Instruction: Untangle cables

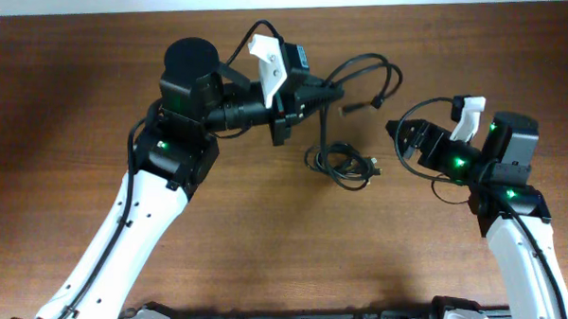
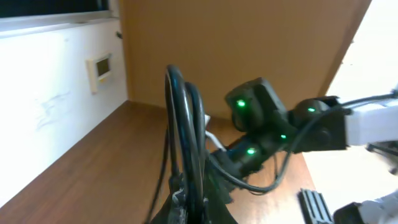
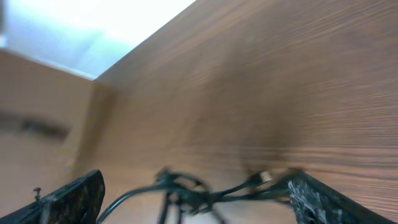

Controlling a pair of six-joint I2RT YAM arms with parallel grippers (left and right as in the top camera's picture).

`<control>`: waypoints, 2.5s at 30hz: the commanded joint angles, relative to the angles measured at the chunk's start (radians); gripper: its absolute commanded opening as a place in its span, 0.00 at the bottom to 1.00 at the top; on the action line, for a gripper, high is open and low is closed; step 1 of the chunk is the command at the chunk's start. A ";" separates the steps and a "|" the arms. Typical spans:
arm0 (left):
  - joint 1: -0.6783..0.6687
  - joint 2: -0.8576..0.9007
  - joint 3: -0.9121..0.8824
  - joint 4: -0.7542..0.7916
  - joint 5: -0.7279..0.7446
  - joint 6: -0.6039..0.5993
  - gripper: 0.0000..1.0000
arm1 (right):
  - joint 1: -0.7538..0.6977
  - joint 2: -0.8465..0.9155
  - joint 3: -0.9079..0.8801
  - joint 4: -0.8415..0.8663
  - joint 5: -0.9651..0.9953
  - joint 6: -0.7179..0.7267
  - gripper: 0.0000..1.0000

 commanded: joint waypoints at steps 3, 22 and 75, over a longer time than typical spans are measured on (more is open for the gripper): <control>0.007 -0.031 0.029 0.005 -0.166 -0.074 0.00 | -0.005 0.002 -0.002 -0.011 -0.189 0.147 0.99; -0.034 -0.031 0.029 0.084 -0.195 -0.143 0.00 | 0.252 0.108 -0.003 -0.042 -0.131 0.455 0.86; 0.029 -0.047 0.029 -0.478 -0.394 0.218 0.99 | 0.117 0.201 -0.003 1.155 -0.682 0.099 0.04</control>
